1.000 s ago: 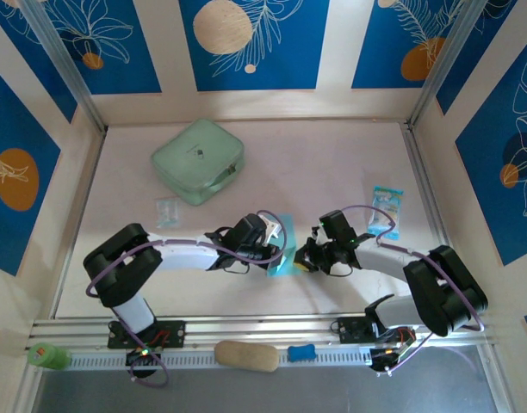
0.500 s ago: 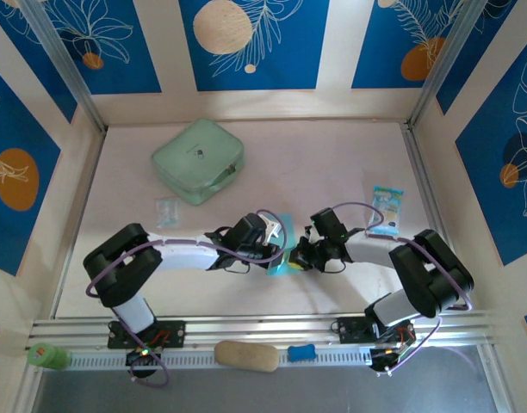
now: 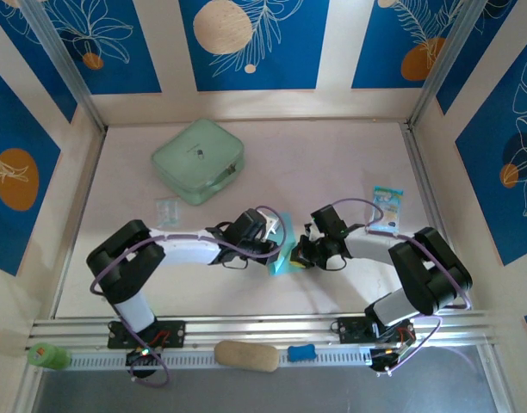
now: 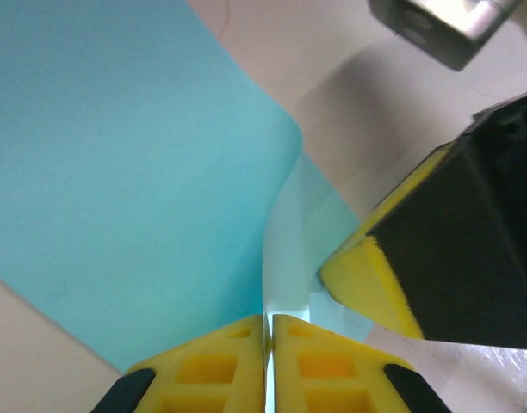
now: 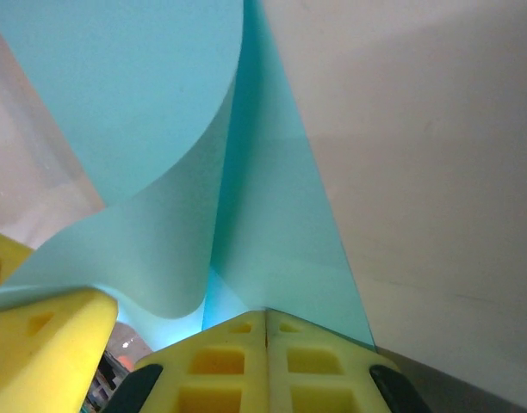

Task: Fold a paper plane with a square sheet of paper (pick it up from the middle)
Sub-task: Fold the triangle a second time at the center of the table.

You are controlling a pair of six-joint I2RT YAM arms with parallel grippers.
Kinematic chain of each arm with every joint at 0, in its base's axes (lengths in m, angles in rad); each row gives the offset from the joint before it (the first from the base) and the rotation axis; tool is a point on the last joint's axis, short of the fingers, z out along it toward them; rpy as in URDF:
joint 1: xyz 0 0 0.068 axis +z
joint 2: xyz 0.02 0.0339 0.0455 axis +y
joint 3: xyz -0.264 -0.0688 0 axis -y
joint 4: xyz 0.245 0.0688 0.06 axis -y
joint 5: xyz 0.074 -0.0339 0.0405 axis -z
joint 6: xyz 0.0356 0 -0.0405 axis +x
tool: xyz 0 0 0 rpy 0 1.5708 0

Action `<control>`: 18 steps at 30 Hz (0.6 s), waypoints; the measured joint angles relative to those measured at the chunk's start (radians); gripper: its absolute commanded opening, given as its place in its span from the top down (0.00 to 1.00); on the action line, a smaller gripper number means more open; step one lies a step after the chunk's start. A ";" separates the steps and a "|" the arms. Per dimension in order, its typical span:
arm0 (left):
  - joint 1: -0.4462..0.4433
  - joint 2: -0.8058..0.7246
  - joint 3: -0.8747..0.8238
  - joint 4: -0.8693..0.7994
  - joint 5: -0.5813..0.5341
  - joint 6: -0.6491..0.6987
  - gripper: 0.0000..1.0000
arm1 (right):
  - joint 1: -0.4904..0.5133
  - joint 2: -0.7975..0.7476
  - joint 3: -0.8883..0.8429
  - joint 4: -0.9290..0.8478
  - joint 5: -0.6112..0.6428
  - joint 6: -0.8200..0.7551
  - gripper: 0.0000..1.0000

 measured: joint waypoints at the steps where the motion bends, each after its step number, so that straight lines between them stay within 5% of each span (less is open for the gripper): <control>1: 0.001 0.005 0.005 -0.006 -0.004 0.005 0.90 | 0.000 0.003 0.004 -0.006 0.000 -0.007 0.96; 18: 0.012 0.079 0.053 -0.057 -0.027 0.046 0.91 | -0.016 0.001 0.018 -0.052 0.001 -0.047 0.95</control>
